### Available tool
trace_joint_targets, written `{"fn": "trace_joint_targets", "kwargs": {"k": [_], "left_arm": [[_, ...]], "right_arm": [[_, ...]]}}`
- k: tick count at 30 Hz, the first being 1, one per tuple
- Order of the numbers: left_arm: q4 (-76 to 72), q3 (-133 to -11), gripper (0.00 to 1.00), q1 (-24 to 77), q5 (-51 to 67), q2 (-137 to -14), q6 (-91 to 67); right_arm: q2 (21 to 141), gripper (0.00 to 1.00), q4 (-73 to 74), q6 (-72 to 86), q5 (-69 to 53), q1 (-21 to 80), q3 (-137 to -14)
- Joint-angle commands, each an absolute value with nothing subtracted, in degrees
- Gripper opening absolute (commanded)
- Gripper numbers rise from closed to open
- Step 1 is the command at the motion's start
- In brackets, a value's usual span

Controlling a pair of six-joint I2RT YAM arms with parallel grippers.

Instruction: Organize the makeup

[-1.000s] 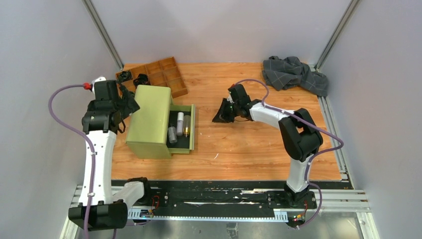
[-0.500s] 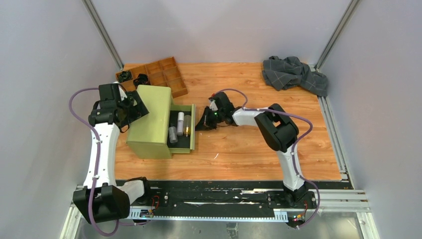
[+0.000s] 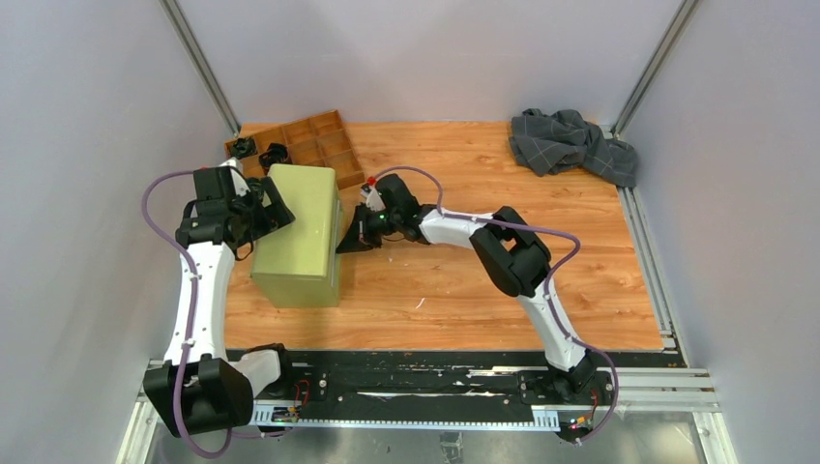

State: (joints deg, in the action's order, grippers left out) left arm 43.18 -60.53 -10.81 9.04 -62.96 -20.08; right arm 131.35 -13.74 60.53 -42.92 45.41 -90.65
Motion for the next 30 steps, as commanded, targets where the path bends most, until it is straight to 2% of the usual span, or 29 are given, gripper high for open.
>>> {"fn": "trace_joint_targets", "kwargs": {"k": [1,6,10,12,16,19,22,24,27,30], "left_arm": [[44.0,-58.6,0.98,-9.3,23.2,-62.8,-23.1],[44.2,-57.9,0.98,-9.3,23.4,-62.0,-23.0],[45.6,-59.9,0.98,-9.2,20.9,-60.3,-22.4],[48.1,-62.9,0.98,-9.2,17.2,-59.5,-21.0],[50.5,-69.8,0.98,-9.3,6.3,-58.6,-19.1],[50.8,-74.4,0.98,-9.2,2.2,-57.9,-18.5],[50.9,-78.1,0.98,-7.3,-0.6,-56.9,-18.0],[51.4,-80.4,0.98,-3.1,-4.4,-56.6,-17.7],[51.9,-82.2,0.98,6.2,-9.9,-57.1,-18.1],[51.9,-83.2,0.98,16.9,-15.6,-58.5,-19.6]], "right_arm": [[134.2,0.01,-15.3,62.5,-45.2,48.2,-97.1],[136.0,0.02,-12.5,61.8,-44.9,49.5,-101.3],[129.3,0.09,-10.1,57.0,-40.9,47.2,-93.5],[124.0,0.16,-7.1,53.4,-37.5,44.6,-87.5],[111.4,0.46,-1.5,47.0,-31.7,37.1,-77.1],[101.0,0.60,10.2,38.6,-23.9,31.2,-74.4],[92.9,0.69,20.6,30.0,-15.3,25.8,-74.0],[88.3,0.71,27.4,24.4,-8.8,22.9,-75.2],[81.6,0.73,34.9,19.7,4.9,20.5,-77.4],[75.4,0.81,38.5,16.4,20.0,20.1,-78.1]]}}
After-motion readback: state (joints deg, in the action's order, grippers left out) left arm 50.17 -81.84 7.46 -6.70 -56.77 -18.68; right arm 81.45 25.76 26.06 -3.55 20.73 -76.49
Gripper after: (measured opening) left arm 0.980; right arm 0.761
